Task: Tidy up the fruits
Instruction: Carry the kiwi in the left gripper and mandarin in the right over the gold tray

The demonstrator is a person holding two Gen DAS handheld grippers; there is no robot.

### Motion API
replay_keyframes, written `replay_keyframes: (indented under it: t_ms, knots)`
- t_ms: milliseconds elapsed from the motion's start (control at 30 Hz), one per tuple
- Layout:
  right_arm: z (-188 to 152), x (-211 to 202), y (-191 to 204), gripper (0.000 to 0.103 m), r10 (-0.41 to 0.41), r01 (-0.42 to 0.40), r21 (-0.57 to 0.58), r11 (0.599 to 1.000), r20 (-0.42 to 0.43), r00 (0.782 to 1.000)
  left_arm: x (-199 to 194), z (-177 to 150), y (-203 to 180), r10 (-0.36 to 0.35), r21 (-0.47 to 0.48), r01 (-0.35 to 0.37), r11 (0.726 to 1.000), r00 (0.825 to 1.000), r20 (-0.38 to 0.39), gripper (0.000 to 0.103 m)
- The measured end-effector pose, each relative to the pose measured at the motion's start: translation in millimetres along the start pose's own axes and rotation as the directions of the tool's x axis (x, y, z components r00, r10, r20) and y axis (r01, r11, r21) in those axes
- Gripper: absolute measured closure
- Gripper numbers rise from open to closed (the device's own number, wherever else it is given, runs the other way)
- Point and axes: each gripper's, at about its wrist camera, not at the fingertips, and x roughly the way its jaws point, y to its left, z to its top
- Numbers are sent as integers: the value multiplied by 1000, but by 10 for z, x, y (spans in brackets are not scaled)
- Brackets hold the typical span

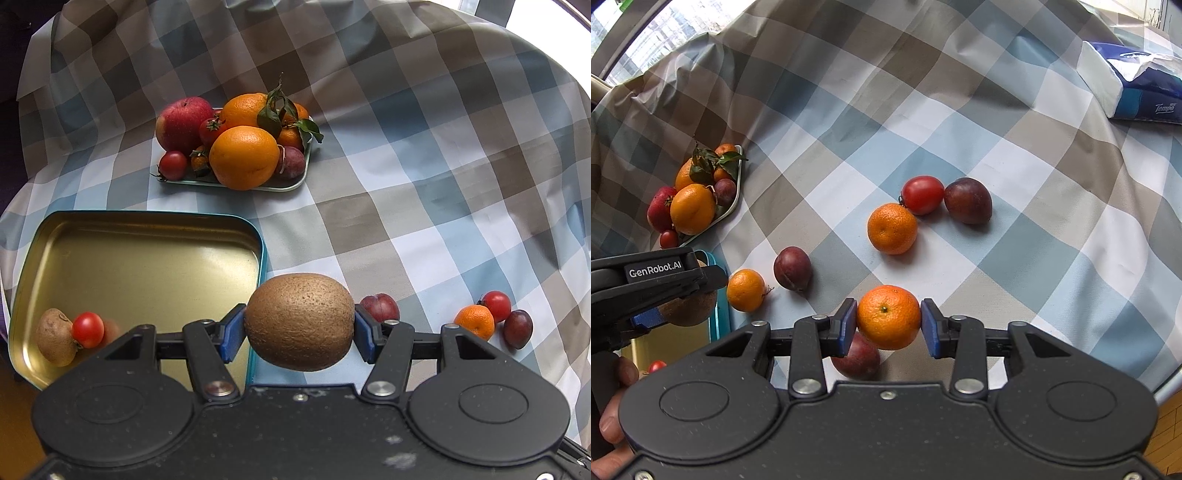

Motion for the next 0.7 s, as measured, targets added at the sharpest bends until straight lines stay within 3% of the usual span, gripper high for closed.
replay_keyframes:
  t_ms: [700]
  knots:
    - [-117,153,724,56,70,-74,-127,989,-41,997,117,45,783,73,-98,-77,992,996,-41,43]
